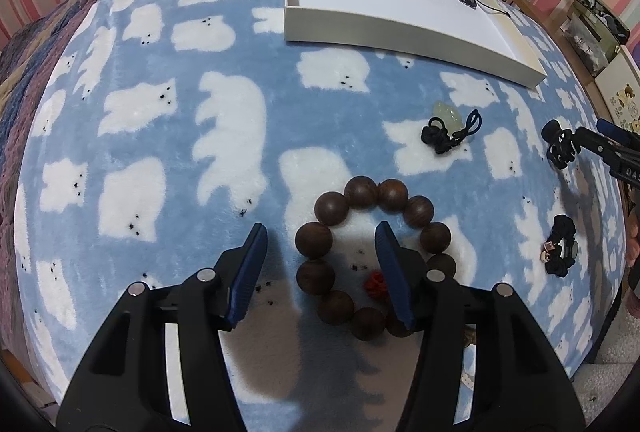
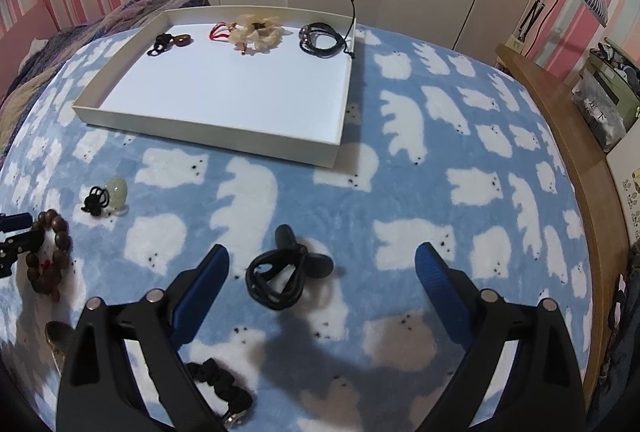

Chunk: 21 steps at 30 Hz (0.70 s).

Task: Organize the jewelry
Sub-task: 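Hold the left tool at the bead bracelet while the right tool moves toward the gold watch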

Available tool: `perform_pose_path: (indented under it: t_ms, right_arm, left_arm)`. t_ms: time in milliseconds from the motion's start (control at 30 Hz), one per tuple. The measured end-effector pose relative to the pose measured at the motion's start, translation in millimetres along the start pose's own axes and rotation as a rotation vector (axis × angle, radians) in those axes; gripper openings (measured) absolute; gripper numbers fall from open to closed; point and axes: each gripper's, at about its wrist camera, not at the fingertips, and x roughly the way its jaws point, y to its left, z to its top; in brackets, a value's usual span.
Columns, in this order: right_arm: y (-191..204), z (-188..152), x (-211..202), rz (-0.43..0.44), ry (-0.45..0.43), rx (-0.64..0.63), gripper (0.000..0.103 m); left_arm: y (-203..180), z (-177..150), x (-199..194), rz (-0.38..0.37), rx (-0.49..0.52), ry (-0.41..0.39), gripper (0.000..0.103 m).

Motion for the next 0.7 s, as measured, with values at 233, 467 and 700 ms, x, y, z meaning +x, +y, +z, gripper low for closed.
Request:
perform_pose_path:
  t_ms: [233, 467, 700]
  right_arm:
    - [6.2, -17.6, -10.5, 0.02, 0.004, -0.031, 0.094]
    - [8.6, -40.4, -20.6, 0.026, 0.028, -0.071, 0.094]
    - [7.2, -62.6, -12.6, 0.035, 0.089, -0.073, 0.094]
  left_arm:
    - [1.6, -0.8, 3.2, -0.007, -0.01, 0.008, 0.056]
    - [-0.9, -1.7, 6.4, -0.009, -0.001, 0.013, 0.056]
    - [-3.0, -1.8, 7.2, -0.006, -0.001, 0.013, 0.055]
